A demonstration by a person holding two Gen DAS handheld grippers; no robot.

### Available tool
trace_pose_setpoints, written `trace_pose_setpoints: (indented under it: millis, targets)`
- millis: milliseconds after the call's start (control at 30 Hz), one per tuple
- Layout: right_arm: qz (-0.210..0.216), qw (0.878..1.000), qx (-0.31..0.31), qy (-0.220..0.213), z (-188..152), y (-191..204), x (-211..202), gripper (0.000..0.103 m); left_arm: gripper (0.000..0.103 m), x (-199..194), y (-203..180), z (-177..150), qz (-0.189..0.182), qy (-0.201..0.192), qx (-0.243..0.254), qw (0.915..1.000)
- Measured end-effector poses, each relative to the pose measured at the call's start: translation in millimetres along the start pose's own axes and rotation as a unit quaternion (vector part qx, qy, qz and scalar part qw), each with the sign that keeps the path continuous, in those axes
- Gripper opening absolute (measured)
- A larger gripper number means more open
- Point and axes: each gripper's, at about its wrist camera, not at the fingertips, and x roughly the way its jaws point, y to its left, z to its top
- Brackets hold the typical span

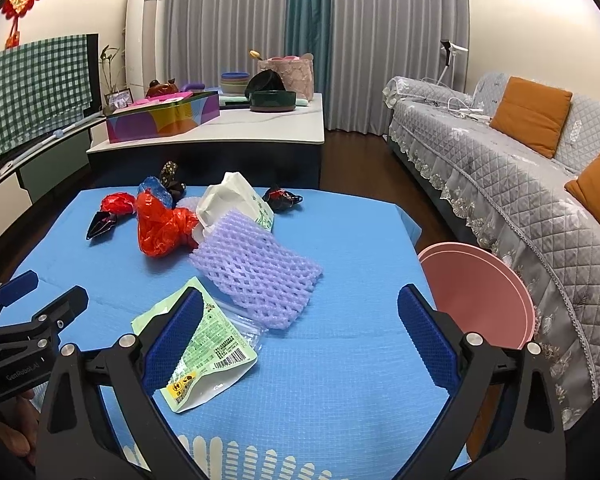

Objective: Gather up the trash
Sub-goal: 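Move both grippers toward the trash items on the blue table, then grasp the lavender foam net with the right gripper while the left grasps the dark wrapper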

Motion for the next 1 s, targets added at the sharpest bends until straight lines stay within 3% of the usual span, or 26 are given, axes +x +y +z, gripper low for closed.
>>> trace_pose_setpoints:
  millis: [367, 600, 867, 1000]
  targets:
    - [0.011, 1.000, 0.017, 0.018, 0, -2, 3, 0.082, 0.094, 0, 0, 0, 0.000, 0.000, -0.001, 1.0000]
    - [0.024, 0.999, 0.012, 0.019, 0, 2, 9, 0.082, 0.091, 0, -3, 4, 0.005, -0.007, 0.000, 1.0000]
    - [0.056, 0.998, 0.000, 0.035, 7, 11, 43, 0.081, 0.062, 21, 5, 20, 0.036, -0.006, -0.004, 0.9993]
    - [0.062, 0.997, -0.015, 0.047, 9, 19, 66, 0.080, 0.057, 42, 17, 34, 0.051, -0.005, -0.023, 0.9984]
